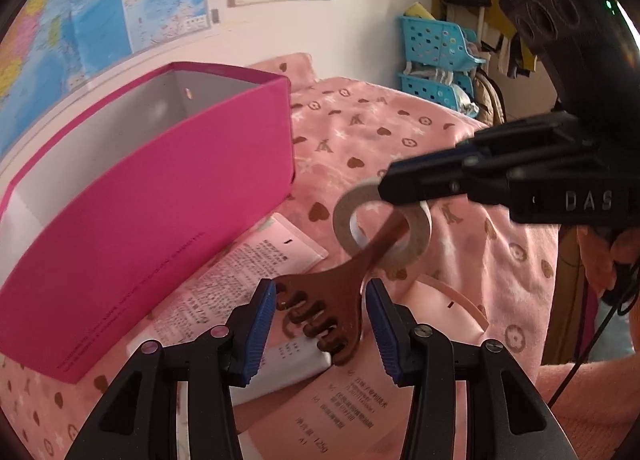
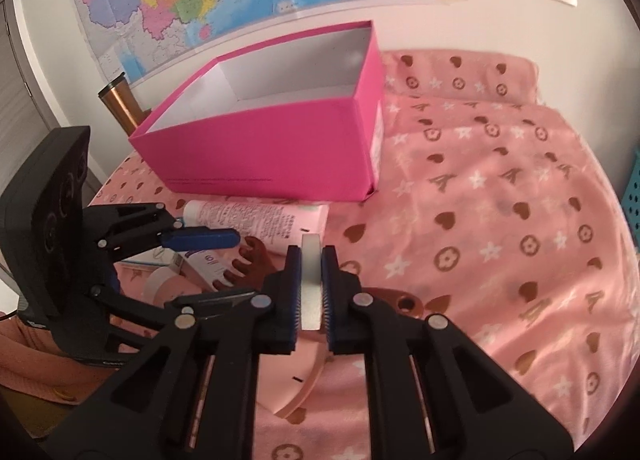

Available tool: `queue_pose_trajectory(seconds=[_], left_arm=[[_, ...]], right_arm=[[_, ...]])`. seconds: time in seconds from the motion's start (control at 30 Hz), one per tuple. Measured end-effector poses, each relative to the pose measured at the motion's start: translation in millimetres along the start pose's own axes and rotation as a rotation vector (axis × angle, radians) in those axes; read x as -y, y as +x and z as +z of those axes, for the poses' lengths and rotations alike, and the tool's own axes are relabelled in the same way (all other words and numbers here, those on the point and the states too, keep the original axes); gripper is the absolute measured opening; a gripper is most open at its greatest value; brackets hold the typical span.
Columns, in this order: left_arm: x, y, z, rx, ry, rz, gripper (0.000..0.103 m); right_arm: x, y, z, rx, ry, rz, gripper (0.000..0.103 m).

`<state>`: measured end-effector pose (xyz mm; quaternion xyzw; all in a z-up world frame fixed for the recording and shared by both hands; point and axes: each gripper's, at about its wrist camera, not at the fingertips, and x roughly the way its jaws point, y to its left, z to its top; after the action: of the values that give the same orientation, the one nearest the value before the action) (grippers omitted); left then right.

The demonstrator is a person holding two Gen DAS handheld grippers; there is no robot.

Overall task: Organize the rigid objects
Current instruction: 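Carry the tape roll into the magenta box and release it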

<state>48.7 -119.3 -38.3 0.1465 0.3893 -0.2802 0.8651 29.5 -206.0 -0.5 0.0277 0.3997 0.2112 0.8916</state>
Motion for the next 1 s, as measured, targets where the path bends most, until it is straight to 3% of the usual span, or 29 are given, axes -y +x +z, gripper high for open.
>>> queue_pose_trajectory(seconds=[0.17,0.33,0.5,0.63,0.77,0.9,1.0], left_arm=[[-1.9,17.0,-4.6,-0.067,-0.019,0.001,0.043],[-12.1,18.5,-8.2,-0.082,-0.071,-0.009,0.039],[-12.8,12.8,-10.3,-0.071,-0.089,-0.016,0.039],[-16.3,1.5,-3.9,-0.032,-0.116,-0.066,0.040],[-19.6,-14.3,6.4,0.023,-0.151,-0.163,0.040],[-22.2,-29.5,20.3,0.084,-0.185,-0.280,0.040],[-25.1,-40.2,29.9,0.117,-0.216,-0.321,0.040]], right_arm=[[16.2,-4.1,0.6,0.010,0.028,-0.040,0.011],[39.1,-11.8,-2.4,0.027,0.079,-0.101,0.011],[57.3,-23.6,-1.9,0.058,0.130,-0.126,0.011],[54.6,-38.0,5.9,0.103,0.107,-0.141,0.012],[44.2,-53.3,16.8,0.149,0.076,-0.113,0.011],[23.2,-60.3,29.0,0.177,0.050,-0.013,0.011],[8.6,-59.7,40.9,0.191,0.021,0.061,0.011]])
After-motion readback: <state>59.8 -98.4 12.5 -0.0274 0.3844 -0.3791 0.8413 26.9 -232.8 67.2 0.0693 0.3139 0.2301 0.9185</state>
